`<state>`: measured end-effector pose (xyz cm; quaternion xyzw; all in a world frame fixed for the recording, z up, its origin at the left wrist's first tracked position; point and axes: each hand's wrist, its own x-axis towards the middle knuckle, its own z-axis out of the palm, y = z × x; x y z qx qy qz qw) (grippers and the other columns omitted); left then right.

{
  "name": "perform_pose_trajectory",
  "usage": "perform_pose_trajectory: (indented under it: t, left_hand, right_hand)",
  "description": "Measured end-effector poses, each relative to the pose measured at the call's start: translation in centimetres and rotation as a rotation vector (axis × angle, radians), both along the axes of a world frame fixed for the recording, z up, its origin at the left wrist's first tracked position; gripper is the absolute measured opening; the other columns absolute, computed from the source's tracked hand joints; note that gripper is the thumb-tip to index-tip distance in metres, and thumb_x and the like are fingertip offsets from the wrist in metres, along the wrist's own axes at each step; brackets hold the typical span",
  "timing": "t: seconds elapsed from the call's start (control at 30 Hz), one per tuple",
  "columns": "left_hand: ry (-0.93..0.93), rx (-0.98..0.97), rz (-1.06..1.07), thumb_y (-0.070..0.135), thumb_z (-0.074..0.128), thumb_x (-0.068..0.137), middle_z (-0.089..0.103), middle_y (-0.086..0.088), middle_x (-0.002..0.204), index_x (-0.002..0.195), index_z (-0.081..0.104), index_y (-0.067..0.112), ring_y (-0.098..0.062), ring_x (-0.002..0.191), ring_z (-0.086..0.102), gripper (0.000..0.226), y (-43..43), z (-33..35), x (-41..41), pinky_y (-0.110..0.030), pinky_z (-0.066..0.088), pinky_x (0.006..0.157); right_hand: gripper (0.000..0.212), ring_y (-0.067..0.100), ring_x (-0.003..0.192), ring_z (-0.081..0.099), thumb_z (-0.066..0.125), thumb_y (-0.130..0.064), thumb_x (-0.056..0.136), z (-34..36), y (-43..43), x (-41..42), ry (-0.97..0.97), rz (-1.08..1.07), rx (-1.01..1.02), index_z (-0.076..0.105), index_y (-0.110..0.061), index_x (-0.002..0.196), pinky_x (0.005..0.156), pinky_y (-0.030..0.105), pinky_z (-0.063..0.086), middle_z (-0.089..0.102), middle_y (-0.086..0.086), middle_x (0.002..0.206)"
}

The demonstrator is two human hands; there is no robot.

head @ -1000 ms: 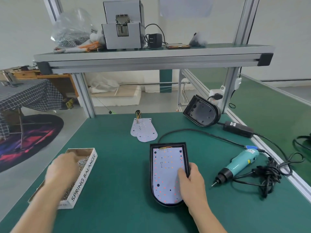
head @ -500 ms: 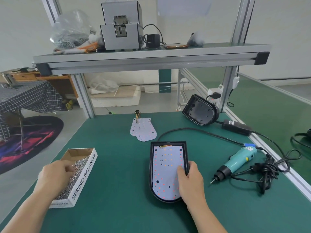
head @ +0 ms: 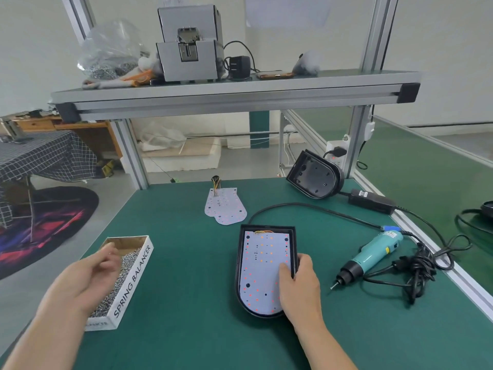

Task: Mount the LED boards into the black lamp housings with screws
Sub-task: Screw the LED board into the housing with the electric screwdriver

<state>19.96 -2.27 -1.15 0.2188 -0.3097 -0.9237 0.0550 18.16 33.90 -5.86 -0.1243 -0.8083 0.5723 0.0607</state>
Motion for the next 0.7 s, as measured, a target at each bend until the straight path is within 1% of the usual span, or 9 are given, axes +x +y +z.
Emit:
perform_pose_trajectory:
  t: [0.03, 0.1, 0.2, 0.27, 0.43, 0.5, 0.57, 0.63, 0.7]
  left_hand:
    - [0.064, 0.099, -0.105, -0.008, 0.092, 0.041, 0.051, 0.002, 0.083, 0.1, 0.055, 0.007, -0.001, 0.066, 0.047, 0.071, 1.9, 0.9, 0.2, -0.006, 0.041, 0.048]
    - [0.137, 0.229, -0.302, -0.015, 0.092, 0.036, 0.05, 0.002, 0.08, 0.093, 0.056, 0.008, -0.006, 0.061, 0.051, 0.072, 6.9, 2.5, 0.3, -0.011, 0.042, 0.045]
    - [0.106, 0.399, -0.533, -0.019, 0.075, 0.058, 0.047, -0.003, 0.076, 0.08, 0.059, 0.001, -0.014, 0.058, 0.052, 0.034, 14.9, 3.9, -0.5, -0.017, 0.041, 0.038]
    - [0.027, 0.388, -0.6, -0.009, 0.061, 0.071, 0.049, -0.006, 0.073, 0.075, 0.058, 0.0, -0.018, 0.056, 0.052, 0.01, 19.2, 3.9, -1.6, -0.018, 0.038, 0.035]
    - [-0.151, 0.152, -0.5, 0.001, 0.05, 0.09, 0.053, -0.007, 0.068, 0.071, 0.059, 0.0, -0.019, 0.065, 0.051, 0.021, 25.1, 1.8, -4.7, -0.017, 0.037, 0.038]
    - [-0.18, 0.101, -0.454, 0.004, 0.055, 0.096, 0.059, -0.007, 0.067, 0.068, 0.067, -0.004, -0.018, 0.067, 0.053, 0.031, 25.8, 1.0, -5.2, -0.018, 0.04, 0.038]
    - [-0.18, 0.076, -0.441, 0.006, 0.059, 0.096, 0.061, -0.007, 0.065, 0.063, 0.073, -0.003, -0.015, 0.064, 0.054, 0.037, 26.0, 0.3, -5.3, -0.017, 0.042, 0.038]
    - [-0.182, 0.082, -0.447, 0.003, 0.063, 0.093, 0.058, -0.007, 0.064, 0.071, 0.073, -0.003, -0.013, 0.056, 0.054, 0.025, 26.1, -0.2, -5.2, -0.016, 0.039, 0.037]
    - [-0.196, 0.116, -0.448, -0.001, 0.064, 0.091, 0.055, -0.007, 0.065, 0.082, 0.068, -0.003, -0.012, 0.051, 0.054, 0.011, 25.9, -0.5, -5.2, -0.015, 0.037, 0.037]
  right_hand:
    - [0.02, 0.019, 0.094, 0.057, 0.05, -0.016, 0.1, 0.1, -0.1, 0.0, -0.002, 0.002, 0.001, 0.047, -0.018, 0.119, 0.077, 0.031, 0.039, 0.062, -0.006, 0.104]
    - [0.029, 0.021, 0.102, 0.057, 0.048, -0.012, 0.098, 0.6, -0.6, 0.0, -0.016, 0.011, 0.006, 0.044, -0.018, 0.127, 0.083, 0.033, 0.043, 0.059, -0.004, 0.114]
    - [0.037, 0.023, 0.107, 0.058, 0.044, -0.009, 0.096, 1.2, -1.4, 0.1, -0.056, 0.044, 0.05, 0.042, -0.021, 0.13, 0.092, 0.04, 0.049, 0.057, -0.003, 0.123]
    - [0.038, 0.024, 0.106, 0.058, 0.044, -0.008, 0.094, 1.5, -1.8, 0.0, -0.075, 0.052, 0.079, 0.041, -0.02, 0.131, 0.091, 0.041, 0.049, 0.057, -0.002, 0.124]
    - [0.021, 0.018, 0.096, 0.059, 0.051, -0.023, 0.096, 2.2, -1.2, 0.1, -0.087, 0.094, 0.085, 0.04, -0.028, 0.113, 0.076, 0.035, 0.049, 0.059, -0.004, 0.114]
    - [0.017, 0.019, 0.095, 0.059, 0.053, -0.027, 0.096, 2.3, -0.3, 0.1, -0.097, 0.161, 0.119, 0.05, -0.018, 0.111, 0.08, 0.036, 0.05, 0.061, 0.002, 0.112]
    - [0.022, 0.022, 0.087, 0.053, 0.053, -0.027, 0.097, 2.6, 1.7, -0.5, -0.049, 0.198, 0.316, 0.06, -0.009, 0.108, 0.082, 0.034, 0.047, 0.062, 0.01, 0.106]
    - [0.03, 0.024, 0.09, 0.051, 0.054, -0.033, 0.098, 3.5, 5.1, -1.3, 0.068, 0.075, 0.482, 0.065, -0.008, 0.11, 0.084, 0.033, 0.042, 0.059, 0.01, 0.102]
    - [0.039, 0.031, 0.103, 0.056, 0.055, -0.041, 0.097, 4.7, 9.2, -2.5, 0.047, -0.104, 0.537, 0.06, -0.012, 0.123, 0.091, 0.038, 0.043, 0.056, 0.013, 0.118]
